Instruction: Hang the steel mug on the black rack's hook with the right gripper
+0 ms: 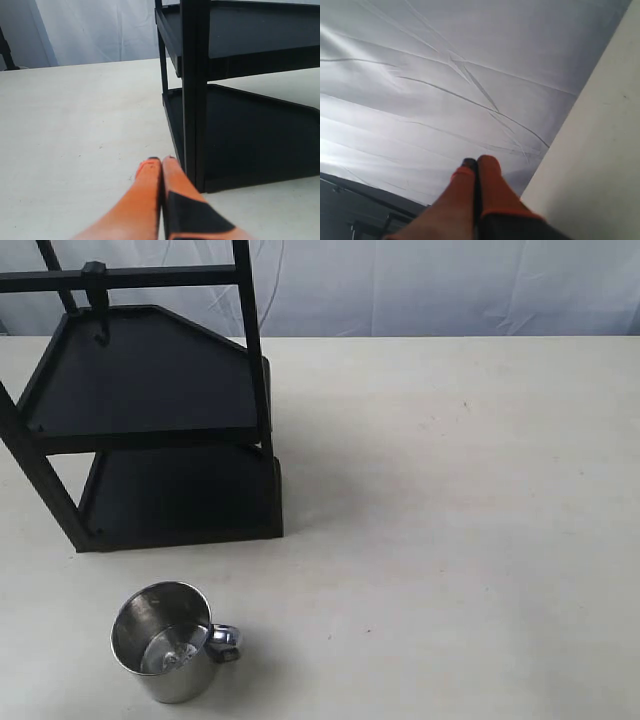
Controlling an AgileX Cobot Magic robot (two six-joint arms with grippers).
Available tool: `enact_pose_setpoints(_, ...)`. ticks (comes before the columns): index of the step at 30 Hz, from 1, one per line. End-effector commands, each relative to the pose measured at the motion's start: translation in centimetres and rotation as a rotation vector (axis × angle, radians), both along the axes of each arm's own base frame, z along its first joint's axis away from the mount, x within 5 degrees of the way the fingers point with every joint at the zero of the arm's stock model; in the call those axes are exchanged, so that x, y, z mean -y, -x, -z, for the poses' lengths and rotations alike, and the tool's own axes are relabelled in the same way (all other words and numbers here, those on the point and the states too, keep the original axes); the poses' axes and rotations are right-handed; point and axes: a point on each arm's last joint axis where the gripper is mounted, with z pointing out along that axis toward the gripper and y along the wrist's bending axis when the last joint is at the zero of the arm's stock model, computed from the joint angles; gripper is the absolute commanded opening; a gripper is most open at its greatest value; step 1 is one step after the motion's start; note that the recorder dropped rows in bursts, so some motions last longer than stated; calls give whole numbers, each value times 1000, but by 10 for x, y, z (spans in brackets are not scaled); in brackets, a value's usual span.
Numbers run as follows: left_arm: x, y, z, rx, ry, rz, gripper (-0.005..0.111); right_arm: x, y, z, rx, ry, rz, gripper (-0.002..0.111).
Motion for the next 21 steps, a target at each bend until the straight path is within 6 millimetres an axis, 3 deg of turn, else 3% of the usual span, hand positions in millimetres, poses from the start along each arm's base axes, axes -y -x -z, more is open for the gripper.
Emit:
enact_pose_setpoints(1, 0, 0, -1, 5, 6, 2, 0, -6, 3, -30, 53, 265, -35, -1)
enact_pose_setpoints(6, 0, 0, -1, 5, 6, 2, 0, -20, -14, -71, -64, 631, -198, -1)
enact_pose_setpoints(12, 0, 0, -1, 5, 6, 2, 0, -35, -70, -102, -337, 965, -522, -1)
enact_pose_setpoints(16, 0, 0, -1, 5, 6, 2, 0, -52, -110, -102, -373, 1066, -803, -1)
enact_pose_setpoints(21, 0, 0, -1, 5, 6, 2, 0, -92, -130, -99, -278, 1167, -1046, -1)
